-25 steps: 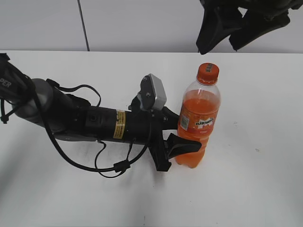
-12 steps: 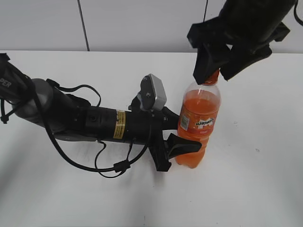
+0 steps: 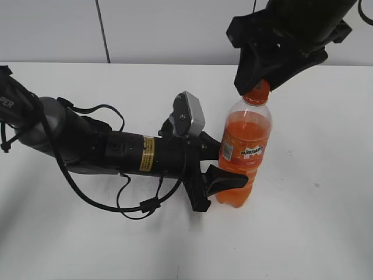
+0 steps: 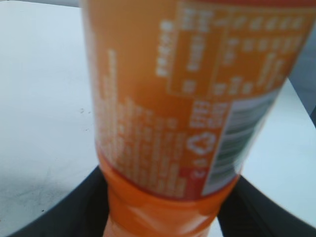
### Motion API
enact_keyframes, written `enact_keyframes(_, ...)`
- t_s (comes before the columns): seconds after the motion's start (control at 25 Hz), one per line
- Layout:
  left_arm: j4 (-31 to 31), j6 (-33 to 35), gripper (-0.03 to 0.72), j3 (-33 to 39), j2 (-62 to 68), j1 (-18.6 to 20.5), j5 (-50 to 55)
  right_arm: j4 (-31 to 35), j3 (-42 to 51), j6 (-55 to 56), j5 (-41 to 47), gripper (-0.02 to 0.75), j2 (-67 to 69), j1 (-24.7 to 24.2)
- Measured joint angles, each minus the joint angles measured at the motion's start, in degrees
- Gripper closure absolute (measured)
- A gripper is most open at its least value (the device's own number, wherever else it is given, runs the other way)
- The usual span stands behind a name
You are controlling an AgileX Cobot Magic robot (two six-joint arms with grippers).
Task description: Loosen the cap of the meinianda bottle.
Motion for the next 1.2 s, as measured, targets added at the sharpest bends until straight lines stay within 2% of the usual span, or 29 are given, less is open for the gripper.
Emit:
enact_keyframes(0.2,0.01,0.00,0.295,0.00,0.00,0.00,0.00,-0.54,0.00,-1.06,0.00,0.460,0.00,0.00)
enact_keyframes(0.4,0.01,0.00,0.295,0.00,0.00,0.00,0.00,-0.61,0.00,-4.81,0.00,0.465,0.00,0.00)
enact_keyframes(0.56,0.06,0.00,0.295,0.00,0.00,0.00,0.00,-0.75,0.00,-17.69,0.00,0.465,0.00,0.00)
enact_keyframes(0.76,-0.13,0.00,0.295,-0.05,0.00,0.00,0.06,-3.22,-0.06,-42.42,-0.04,0.469,-0.13,0.11)
enact_keyframes(0.84,-0.44,-0.05,0.295,-0.10,0.00,-0.05,0.12,-4.60,-0.11,-49.07,-0.20,0.469,-0.13,0.25)
enact_keyframes(0.96,-0.61,-0.05,0.295,-0.17,0.00,-0.12,0.17,-5.61,-0.11,-53.01,-0.32,0.469,-0.13,0.25)
enact_keyframes(1.2,-0.48,0.00,0.307,-0.21,0.00,-0.12,0.19,-5.89,-0.11,-54.03,-0.44,0.468,-0.13,0.25)
